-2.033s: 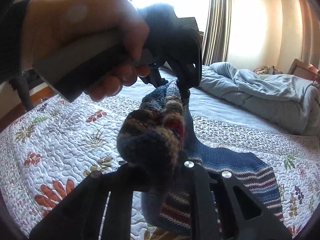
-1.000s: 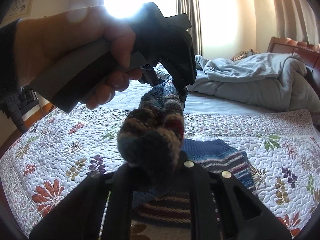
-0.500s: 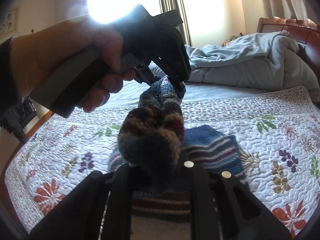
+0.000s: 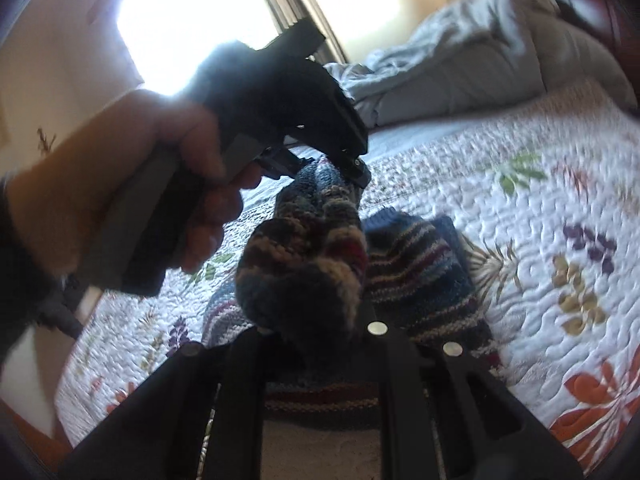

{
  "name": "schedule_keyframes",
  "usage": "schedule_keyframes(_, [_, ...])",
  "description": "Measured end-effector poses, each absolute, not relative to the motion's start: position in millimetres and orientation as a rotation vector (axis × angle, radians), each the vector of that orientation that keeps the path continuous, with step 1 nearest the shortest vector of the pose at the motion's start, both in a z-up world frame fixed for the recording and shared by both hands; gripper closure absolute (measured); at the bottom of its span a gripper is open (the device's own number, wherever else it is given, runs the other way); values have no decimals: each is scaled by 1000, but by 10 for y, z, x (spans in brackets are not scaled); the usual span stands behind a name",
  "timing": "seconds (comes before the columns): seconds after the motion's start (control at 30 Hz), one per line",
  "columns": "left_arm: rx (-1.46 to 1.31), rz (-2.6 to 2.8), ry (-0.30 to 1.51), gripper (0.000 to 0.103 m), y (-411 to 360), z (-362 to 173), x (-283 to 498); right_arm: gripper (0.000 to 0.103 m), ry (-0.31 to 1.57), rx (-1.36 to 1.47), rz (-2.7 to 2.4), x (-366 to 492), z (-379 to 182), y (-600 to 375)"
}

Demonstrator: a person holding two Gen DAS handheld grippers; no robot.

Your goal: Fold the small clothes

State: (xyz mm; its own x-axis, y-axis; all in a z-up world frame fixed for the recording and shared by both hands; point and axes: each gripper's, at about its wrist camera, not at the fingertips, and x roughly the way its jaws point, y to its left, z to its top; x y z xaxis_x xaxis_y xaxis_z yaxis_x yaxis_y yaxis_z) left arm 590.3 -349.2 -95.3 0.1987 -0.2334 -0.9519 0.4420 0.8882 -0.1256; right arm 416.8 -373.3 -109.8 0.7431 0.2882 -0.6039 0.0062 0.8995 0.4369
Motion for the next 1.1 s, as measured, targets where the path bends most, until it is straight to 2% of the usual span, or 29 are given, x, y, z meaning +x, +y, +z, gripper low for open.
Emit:
schedule_keyframes(0.37, [259,-456,1296,82,-3814,-1323,5886,92,781,586,160,4180,-1506,-4097])
schedule_keyframes(0.57, [288,-459,1302,78,-3975,-1475,5898,92,810,624,161,4199,-1649,-4232])
schedule_keyframes(0.67, [284,-460,1307,70,-3993,-1522,5915,90,838,641,179,4214,-1708,-4236])
schedule_keyframes(0.8, [268,-502,1287,40,-3982,-1388,5925,85,874,692,199,4227,-1820,-4278])
schedule_keyframes(0.87, [273,-508,1243,33,-3930,-1218,5917,81,889,713,200,4206,-1859,-4310])
schedule_keyframes(0.9, [270,-516,1219,28,-3875,-1116,5909,75,899,727,197,4198,-1877,-4329])
schedule_keyframes(0.93, [274,-519,1200,26,-3822,-1043,5902,62,904,742,196,4193,-1889,-4349])
schedule_keyframes(1.03, [259,-480,1139,26,-3472,-835,5861,43,908,798,221,4160,-1880,-4409])
schedule_keyframes(1.1, [154,-549,1109,26,-3079,-712,5687,41,900,821,214,4136,-1852,-4462])
